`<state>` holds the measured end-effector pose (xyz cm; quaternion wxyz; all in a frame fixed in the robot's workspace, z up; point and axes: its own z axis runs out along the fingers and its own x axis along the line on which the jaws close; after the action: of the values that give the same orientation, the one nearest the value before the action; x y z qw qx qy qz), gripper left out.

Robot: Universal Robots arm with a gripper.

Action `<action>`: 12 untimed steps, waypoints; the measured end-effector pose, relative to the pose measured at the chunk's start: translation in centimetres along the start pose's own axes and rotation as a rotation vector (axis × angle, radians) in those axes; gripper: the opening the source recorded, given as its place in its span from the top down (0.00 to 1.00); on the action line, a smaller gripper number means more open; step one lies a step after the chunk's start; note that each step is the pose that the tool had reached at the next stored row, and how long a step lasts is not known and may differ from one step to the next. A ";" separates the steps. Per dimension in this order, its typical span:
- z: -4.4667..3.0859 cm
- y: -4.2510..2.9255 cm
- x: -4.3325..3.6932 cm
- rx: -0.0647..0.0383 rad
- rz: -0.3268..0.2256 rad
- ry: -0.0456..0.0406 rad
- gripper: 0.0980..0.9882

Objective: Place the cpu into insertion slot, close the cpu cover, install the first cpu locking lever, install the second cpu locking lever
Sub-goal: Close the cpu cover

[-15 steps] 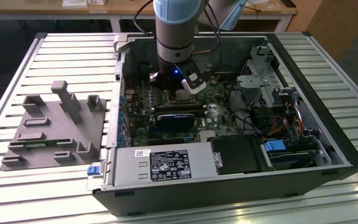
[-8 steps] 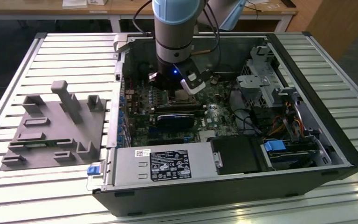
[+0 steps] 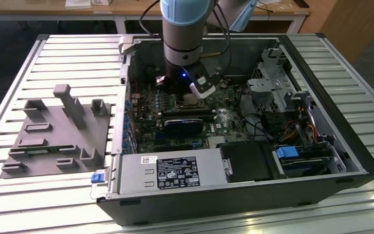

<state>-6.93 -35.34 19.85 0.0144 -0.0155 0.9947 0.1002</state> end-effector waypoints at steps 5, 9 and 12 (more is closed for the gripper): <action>-0.19 0.05 -0.05 0.000 0.000 -0.0003 0.99; -0.52 0.11 -0.06 0.000 0.000 0.0000 0.99; -0.55 0.12 -0.05 0.018 0.000 0.0006 0.99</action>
<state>-6.89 -35.34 20.41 0.0143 -0.0156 0.9956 0.0915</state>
